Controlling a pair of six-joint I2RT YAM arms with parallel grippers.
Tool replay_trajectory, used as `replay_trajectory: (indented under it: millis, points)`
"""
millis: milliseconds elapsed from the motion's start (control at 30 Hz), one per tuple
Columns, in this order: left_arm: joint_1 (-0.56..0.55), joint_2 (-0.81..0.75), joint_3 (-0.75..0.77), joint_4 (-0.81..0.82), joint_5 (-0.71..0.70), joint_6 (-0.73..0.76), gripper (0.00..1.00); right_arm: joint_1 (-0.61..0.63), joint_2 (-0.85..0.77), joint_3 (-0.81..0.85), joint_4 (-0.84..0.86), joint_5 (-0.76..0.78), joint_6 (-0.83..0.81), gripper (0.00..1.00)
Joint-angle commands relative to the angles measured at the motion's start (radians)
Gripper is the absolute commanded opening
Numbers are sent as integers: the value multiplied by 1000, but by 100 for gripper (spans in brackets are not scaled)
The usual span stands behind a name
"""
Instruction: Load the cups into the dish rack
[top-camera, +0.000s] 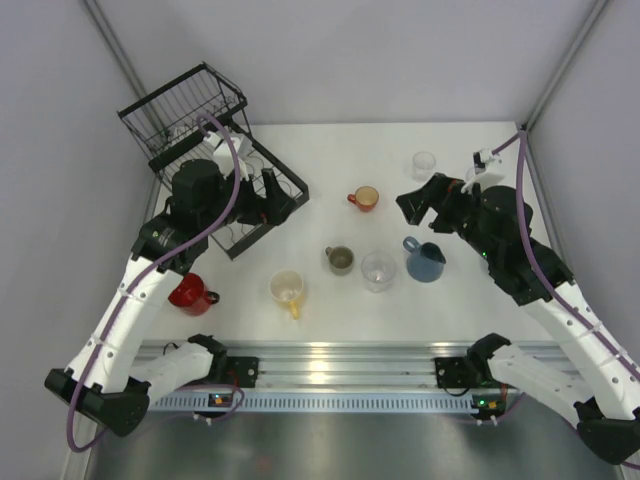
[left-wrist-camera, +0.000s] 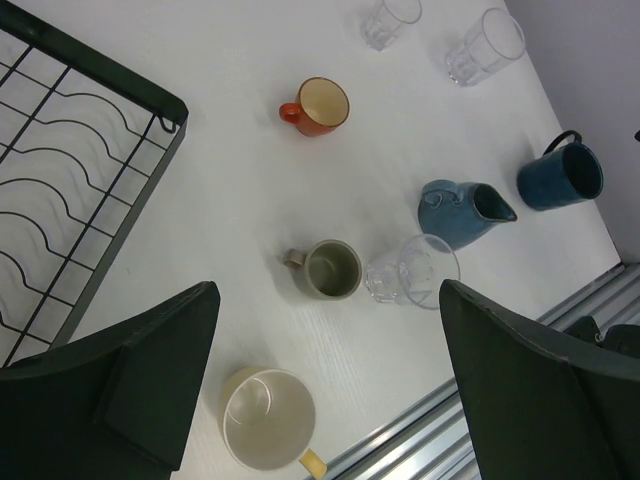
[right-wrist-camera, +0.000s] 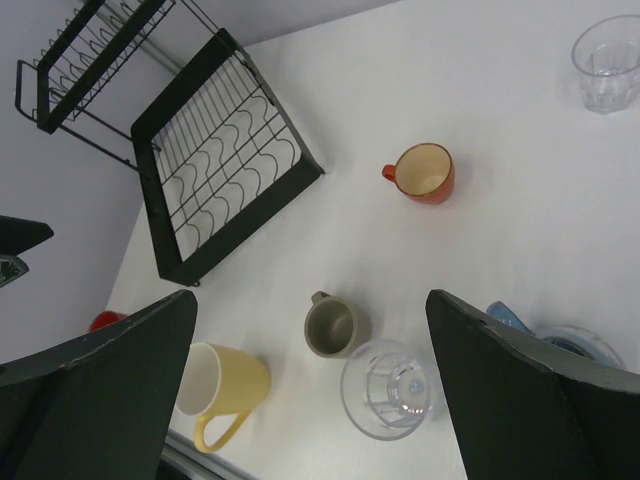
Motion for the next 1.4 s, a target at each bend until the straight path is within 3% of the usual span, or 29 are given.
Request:
replay_trajectory:
  millis: [0, 400, 900, 1000, 1100, 1167, 1367]
  points:
    - [0, -15, 0, 56, 8, 11, 97, 8, -11, 2, 34, 13, 3, 99]
    - [2, -25, -18, 39, -58, 13, 96, 8, -28, -32, 61, -34, -5, 99]
    - [0, 80, 81, -195, -605, -208, 98, 9, -21, -98, 66, -91, -8, 99]
    - [8, 81, 86, -256, -686, -275, 94, 8, -29, -108, 68, -120, -8, 99]
    - [43, 78, 84, -336, -781, -459, 86, 8, -41, -128, 72, -112, -12, 99]
    - [81, 89, 98, -432, -768, -513, 85, 8, -49, -133, 71, -112, -12, 99]
    - [304, 193, 94, -684, -754, -709, 83, 9, -64, -150, 85, -146, -8, 99]
